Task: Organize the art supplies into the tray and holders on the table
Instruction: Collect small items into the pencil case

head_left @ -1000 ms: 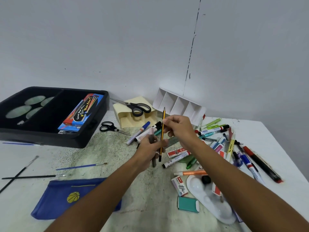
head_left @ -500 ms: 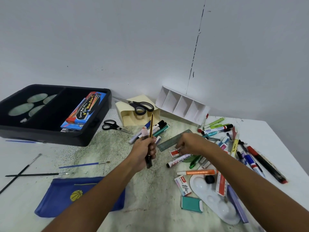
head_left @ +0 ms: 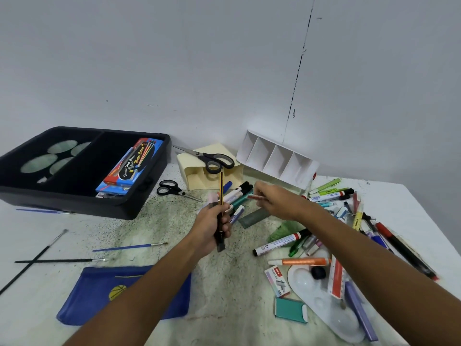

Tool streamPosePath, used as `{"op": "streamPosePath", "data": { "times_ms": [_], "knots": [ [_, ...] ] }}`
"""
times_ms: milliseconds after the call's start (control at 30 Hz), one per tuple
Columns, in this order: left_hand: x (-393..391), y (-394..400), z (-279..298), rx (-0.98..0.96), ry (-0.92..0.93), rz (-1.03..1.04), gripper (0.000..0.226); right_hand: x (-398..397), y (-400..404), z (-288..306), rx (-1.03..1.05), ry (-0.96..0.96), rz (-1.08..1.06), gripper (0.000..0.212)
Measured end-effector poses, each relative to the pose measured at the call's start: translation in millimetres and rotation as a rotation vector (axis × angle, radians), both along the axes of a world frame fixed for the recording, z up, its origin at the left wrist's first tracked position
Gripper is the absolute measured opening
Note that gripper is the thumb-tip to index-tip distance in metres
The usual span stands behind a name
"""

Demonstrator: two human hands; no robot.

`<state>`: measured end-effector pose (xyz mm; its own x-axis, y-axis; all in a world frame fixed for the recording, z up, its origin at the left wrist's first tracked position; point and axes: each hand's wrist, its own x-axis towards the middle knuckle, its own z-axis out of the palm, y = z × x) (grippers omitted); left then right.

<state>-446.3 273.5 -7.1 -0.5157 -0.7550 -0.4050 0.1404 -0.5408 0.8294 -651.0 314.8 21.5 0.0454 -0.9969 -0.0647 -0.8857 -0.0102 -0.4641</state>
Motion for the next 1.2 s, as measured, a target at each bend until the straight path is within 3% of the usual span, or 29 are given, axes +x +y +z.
{"op": "streamPosePath", "data": {
  "times_ms": [200, 367, 500, 567, 667, 767, 900, 1000, 1067, 1200],
  "knots": [
    [7, -4, -2, 0.013, 0.002, 0.006, 0.014, -1, -6, -15, 0.13, 0.307, 0.124, 0.027],
    [12, -6, -3, 0.039, 0.014, 0.004, 0.013, -4, -11, -17, 0.159, 0.283, 0.09, 0.021],
    [14, -5, -4, 0.03, 0.006, 0.005, 0.013, -1, -14, -11, 0.192, 0.266, 0.121, 0.028],
    [15, -4, -4, 0.018, 0.002, 0.004, 0.013, 2, -15, -3, 0.163, 0.249, 0.139, 0.03],
    [15, -2, -3, -0.005, -0.008, 0.001, 0.012, 9, -16, 12, 0.023, 0.221, 0.128, 0.016],
    [13, 1, 1, -0.044, 0.0, -0.008, 0.015, 15, -14, 28, -0.111, -0.045, 0.004, 0.017],
    [7, 5, 7, -0.104, 0.033, -0.013, 0.032, 24, -8, 40, -0.248, -0.756, -0.191, 0.012],
    [0, 9, 11, -0.194, 0.016, -0.021, 0.037, 32, -6, 36, -0.178, -1.187, -0.357, 0.022],
    [-5, 12, 14, -0.258, 0.004, -0.05, 0.041, 34, -3, 29, -0.085, -1.322, -0.39, 0.014],
    [-12, 18, 20, -0.362, -0.042, -0.145, 0.06, 43, 7, 20, 0.049, -1.413, -0.297, 0.034]
  ]
}}
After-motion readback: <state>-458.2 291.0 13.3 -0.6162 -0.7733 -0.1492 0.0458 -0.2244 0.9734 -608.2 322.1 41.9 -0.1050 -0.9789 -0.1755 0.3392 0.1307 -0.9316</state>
